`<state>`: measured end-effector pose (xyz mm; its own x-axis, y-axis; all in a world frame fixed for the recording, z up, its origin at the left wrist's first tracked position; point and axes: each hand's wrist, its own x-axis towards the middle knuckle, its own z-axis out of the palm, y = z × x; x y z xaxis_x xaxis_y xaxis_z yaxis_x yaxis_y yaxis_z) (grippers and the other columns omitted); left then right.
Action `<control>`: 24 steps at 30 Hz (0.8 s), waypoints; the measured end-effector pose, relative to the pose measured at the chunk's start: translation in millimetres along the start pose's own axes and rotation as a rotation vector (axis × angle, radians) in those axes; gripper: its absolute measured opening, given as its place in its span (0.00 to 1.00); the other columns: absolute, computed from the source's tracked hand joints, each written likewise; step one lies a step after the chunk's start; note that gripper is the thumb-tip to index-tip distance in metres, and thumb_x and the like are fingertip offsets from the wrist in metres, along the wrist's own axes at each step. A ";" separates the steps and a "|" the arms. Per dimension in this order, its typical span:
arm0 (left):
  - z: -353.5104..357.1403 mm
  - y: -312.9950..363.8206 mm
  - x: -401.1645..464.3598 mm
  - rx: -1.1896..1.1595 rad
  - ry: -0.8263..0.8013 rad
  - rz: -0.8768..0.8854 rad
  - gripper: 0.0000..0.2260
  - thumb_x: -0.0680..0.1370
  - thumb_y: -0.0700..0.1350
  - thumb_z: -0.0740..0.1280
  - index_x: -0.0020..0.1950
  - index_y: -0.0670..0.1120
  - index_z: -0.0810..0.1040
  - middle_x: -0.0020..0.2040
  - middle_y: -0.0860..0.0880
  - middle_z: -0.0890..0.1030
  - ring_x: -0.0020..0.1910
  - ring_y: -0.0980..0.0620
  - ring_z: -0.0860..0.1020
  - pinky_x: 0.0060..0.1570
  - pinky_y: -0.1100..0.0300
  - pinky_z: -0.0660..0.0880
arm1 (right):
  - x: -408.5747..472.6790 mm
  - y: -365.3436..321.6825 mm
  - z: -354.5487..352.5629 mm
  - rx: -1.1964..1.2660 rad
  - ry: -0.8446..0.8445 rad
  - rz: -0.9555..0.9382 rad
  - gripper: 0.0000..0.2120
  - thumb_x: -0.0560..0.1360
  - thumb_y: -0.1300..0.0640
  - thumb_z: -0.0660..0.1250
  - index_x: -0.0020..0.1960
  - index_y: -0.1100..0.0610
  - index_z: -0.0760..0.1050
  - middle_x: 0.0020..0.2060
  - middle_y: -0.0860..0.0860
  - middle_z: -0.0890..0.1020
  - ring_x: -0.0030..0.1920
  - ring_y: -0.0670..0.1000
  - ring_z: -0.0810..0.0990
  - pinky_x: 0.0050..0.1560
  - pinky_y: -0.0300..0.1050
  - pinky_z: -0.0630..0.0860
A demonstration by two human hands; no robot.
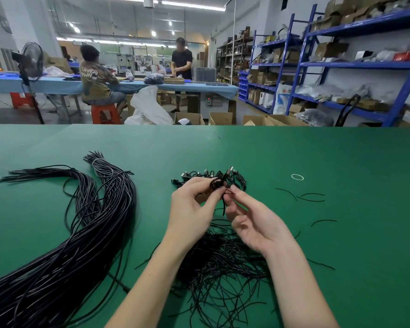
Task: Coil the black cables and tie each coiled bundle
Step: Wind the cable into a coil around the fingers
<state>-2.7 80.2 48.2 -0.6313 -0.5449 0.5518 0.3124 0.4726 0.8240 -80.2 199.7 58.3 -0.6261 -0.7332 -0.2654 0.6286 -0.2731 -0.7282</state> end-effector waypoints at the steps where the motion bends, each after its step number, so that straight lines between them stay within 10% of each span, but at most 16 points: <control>1: -0.2 0.4 0.4 -0.011 -0.006 0.004 0.04 0.77 0.37 0.73 0.49 0.43 0.87 0.48 0.50 0.84 0.50 0.55 0.82 0.52 0.60 0.78 | 0.1 0.6 -0.5 0.017 -0.017 0.008 0.07 0.63 0.56 0.77 0.40 0.57 0.88 0.39 0.52 0.85 0.30 0.43 0.77 0.21 0.29 0.67; 24: -1.8 -5.0 1.3 -0.067 -0.085 0.018 0.05 0.79 0.36 0.70 0.49 0.42 0.85 0.48 0.47 0.83 0.49 0.54 0.82 0.51 0.65 0.76 | 2.0 0.8 -5.4 -0.025 -0.042 -0.087 0.11 0.66 0.65 0.74 0.48 0.63 0.85 0.40 0.56 0.86 0.37 0.48 0.86 0.32 0.34 0.80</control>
<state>-3.8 75.9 45.1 -0.6823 -0.4742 0.5565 0.3695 0.4331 0.8221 -83.4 201.3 53.8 -0.6580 -0.7326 -0.1741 0.5601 -0.3216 -0.7634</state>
